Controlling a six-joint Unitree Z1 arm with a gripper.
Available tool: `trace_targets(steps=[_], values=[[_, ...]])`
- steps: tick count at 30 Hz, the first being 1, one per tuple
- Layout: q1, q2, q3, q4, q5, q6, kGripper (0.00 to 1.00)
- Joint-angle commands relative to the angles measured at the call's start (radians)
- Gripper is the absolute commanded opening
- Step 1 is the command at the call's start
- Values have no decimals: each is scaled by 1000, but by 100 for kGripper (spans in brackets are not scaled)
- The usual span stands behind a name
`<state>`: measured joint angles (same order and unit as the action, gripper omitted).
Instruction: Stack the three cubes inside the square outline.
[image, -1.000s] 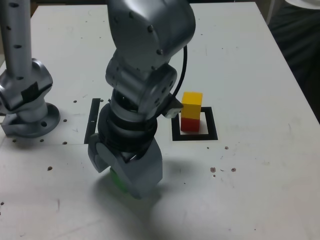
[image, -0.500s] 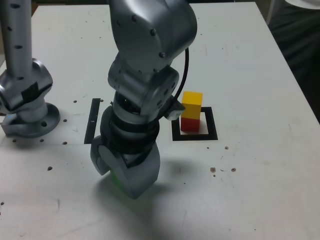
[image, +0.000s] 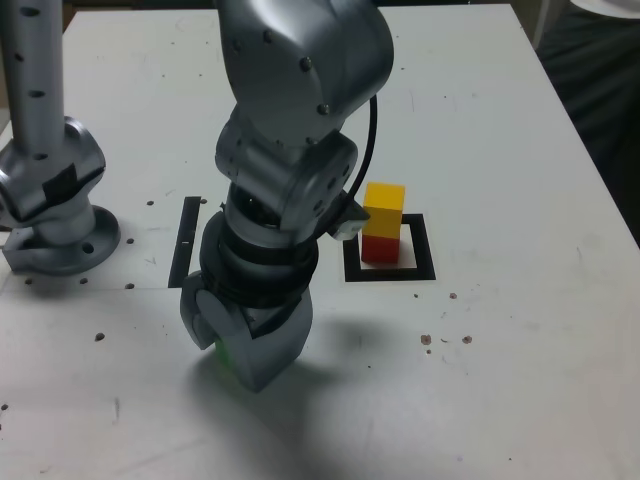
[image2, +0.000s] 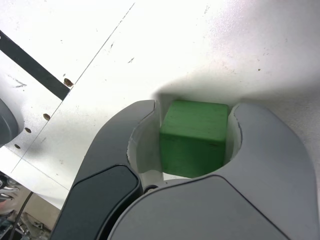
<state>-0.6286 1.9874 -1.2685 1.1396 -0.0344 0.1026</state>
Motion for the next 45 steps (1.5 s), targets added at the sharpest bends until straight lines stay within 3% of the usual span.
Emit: trace_targets(steps=[1,5,22,36,45], values=[[1,2,1,3,1,2,25],[1,-2,-1,15,4,2,25],[32,-76,-156,245,84,-39,25],[180,-85,-362,461,118,-41,25],[287,-77,-453,478,147,-65,25]])
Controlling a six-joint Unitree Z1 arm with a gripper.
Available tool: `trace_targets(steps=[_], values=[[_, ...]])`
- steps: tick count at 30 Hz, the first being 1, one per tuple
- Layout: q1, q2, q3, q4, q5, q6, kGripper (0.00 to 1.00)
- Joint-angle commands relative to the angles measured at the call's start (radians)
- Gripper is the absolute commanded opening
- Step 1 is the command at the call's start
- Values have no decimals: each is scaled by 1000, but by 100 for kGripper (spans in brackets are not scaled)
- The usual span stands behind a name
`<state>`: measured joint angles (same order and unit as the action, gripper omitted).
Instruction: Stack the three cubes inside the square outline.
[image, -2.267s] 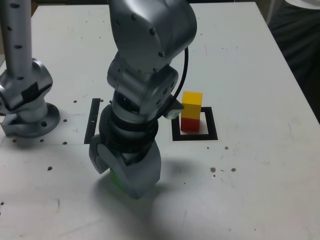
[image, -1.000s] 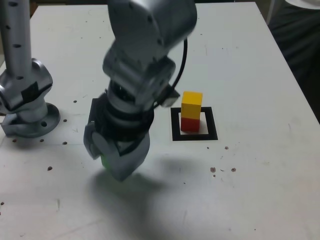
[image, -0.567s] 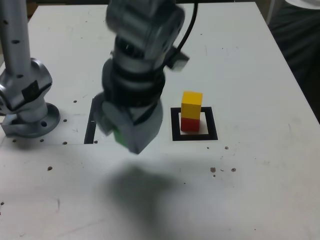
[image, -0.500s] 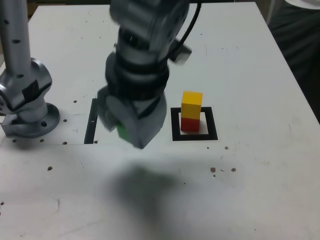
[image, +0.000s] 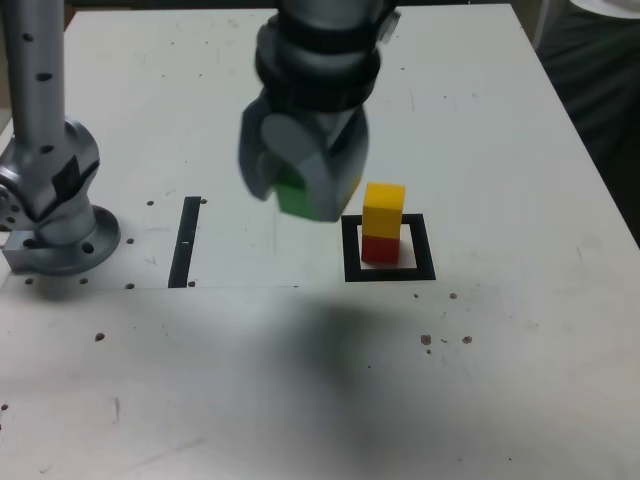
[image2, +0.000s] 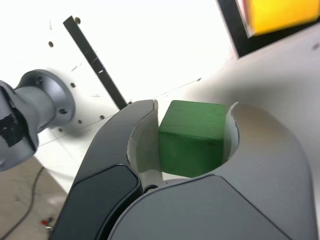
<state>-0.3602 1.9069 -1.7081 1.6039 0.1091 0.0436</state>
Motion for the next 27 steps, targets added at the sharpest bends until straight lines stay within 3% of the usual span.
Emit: trace_targets(steps=[1,13,27], values=[[31,6,-22,13,4,-8,25],[161,70,-114,11,-11,-1,25],[204,143,-155,0,-34,27,26]])
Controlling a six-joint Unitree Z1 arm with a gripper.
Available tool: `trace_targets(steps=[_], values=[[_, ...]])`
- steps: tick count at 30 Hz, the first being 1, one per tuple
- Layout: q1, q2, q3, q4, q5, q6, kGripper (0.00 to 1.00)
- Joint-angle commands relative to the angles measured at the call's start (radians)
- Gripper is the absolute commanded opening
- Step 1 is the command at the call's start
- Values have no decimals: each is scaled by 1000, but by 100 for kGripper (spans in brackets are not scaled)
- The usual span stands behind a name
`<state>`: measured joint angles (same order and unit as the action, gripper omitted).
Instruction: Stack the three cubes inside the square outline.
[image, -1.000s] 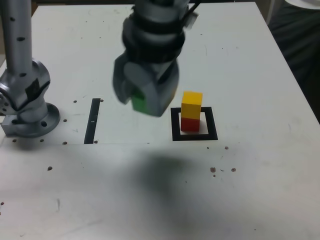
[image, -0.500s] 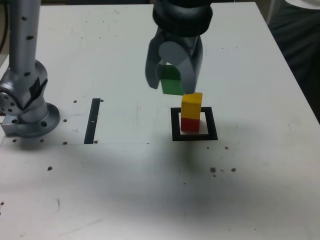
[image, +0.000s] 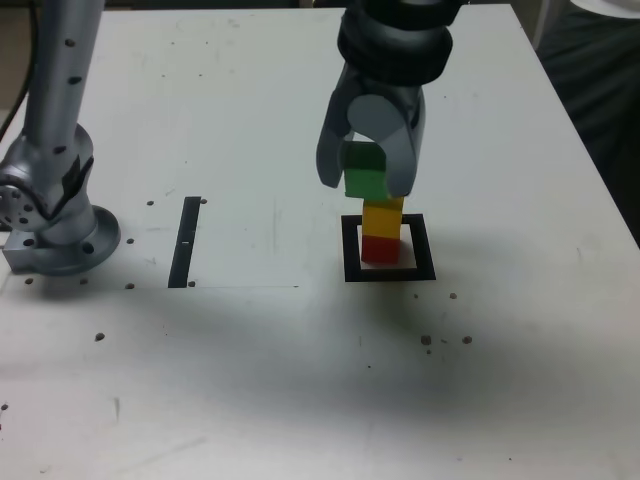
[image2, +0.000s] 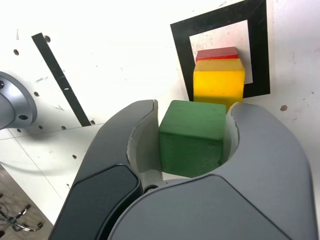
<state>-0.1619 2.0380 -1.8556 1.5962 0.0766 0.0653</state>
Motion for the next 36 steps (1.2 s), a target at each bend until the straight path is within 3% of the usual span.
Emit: trace_targets(steps=[1,15,18,22,24,36], values=[[9,17,-9,7,-2,8,26],[36,57,-35,-2,-1,28,27],[38,61,-36,-6,-1,32,41],[40,66,-37,-11,-3,39,82],[41,68,-37,-13,-3,42,96],[41,65,-27,-14,-6,44,100]])
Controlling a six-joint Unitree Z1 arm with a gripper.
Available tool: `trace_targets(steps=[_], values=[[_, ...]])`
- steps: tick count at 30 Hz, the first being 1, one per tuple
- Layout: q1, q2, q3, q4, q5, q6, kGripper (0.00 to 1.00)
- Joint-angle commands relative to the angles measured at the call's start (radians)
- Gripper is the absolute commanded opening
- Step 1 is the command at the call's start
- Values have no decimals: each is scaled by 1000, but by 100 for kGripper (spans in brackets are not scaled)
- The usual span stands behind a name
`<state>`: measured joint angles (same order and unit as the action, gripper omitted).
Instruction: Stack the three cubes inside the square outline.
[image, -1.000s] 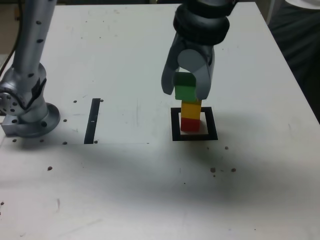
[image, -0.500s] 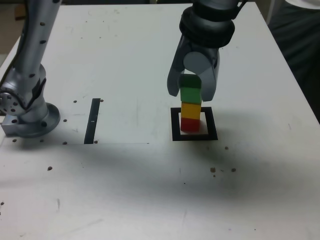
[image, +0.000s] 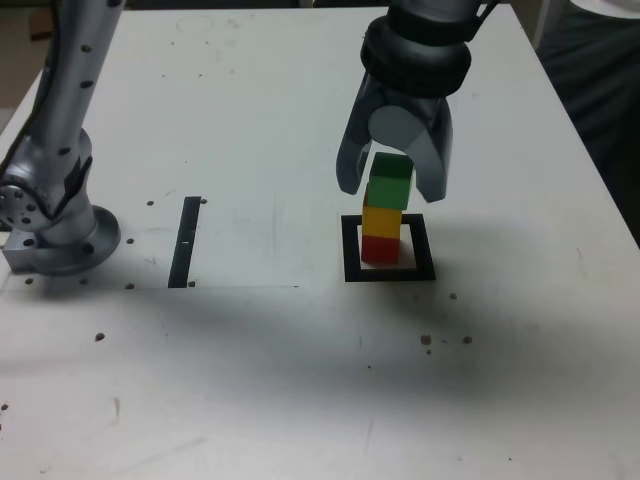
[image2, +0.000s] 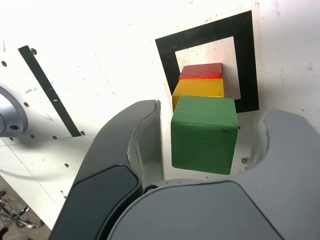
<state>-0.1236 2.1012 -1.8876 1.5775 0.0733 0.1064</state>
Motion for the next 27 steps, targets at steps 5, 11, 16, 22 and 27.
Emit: trace_targets(steps=[5,11,16,22,27], values=[[4,-28,28,-6,1,2,100],[2,-113,91,-23,20,-2,100],[-13,-219,168,-22,64,-31,100],[-24,-323,305,-29,77,-88,100],[-25,-405,472,-90,54,-127,100]])
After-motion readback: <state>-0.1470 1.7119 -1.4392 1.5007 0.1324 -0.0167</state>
